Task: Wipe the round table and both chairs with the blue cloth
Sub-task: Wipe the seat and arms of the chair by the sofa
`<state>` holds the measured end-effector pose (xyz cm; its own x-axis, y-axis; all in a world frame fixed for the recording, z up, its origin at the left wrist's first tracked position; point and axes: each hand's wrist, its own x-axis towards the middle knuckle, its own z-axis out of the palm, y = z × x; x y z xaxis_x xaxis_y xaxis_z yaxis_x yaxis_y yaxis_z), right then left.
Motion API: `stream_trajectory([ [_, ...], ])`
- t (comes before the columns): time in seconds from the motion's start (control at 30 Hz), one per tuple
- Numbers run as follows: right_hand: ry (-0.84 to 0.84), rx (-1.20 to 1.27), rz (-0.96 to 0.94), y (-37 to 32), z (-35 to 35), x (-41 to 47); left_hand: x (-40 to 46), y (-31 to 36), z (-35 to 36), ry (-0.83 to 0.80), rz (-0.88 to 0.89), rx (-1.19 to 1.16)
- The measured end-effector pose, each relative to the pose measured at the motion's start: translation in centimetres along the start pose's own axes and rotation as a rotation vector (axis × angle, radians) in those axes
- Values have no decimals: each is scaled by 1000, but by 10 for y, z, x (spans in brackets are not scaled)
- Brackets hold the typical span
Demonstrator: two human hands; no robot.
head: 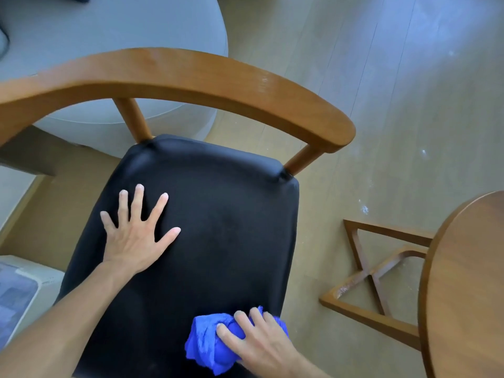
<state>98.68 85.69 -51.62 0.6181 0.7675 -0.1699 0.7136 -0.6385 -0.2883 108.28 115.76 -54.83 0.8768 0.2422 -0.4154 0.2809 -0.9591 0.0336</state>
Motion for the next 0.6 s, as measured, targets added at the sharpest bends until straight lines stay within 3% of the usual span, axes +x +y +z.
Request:
stream_trajectory([
  [0.1, 37, -109, -34, 58, -31, 46, 1, 2, 0, -4, -7, 8],
  [0.27, 140, -135, 507, 159, -75, 141, 3, 1, 7, 19, -1, -6],
  [0.4, 226, 103, 764, 116, -59, 136, 3, -1, 10, 2, 2, 13],
  [0.47, 166, 161, 639, 53, -38, 100, 3, -1, 7, -9, 2, 4],
  [0.53, -1, 177, 340, -11, -20, 56, 1, 0, 4, -24, -4, -10],
  [0.6, -122, 150, 191, -33, -10, 33, -1, 1, 2, -27, -10, -32],
])
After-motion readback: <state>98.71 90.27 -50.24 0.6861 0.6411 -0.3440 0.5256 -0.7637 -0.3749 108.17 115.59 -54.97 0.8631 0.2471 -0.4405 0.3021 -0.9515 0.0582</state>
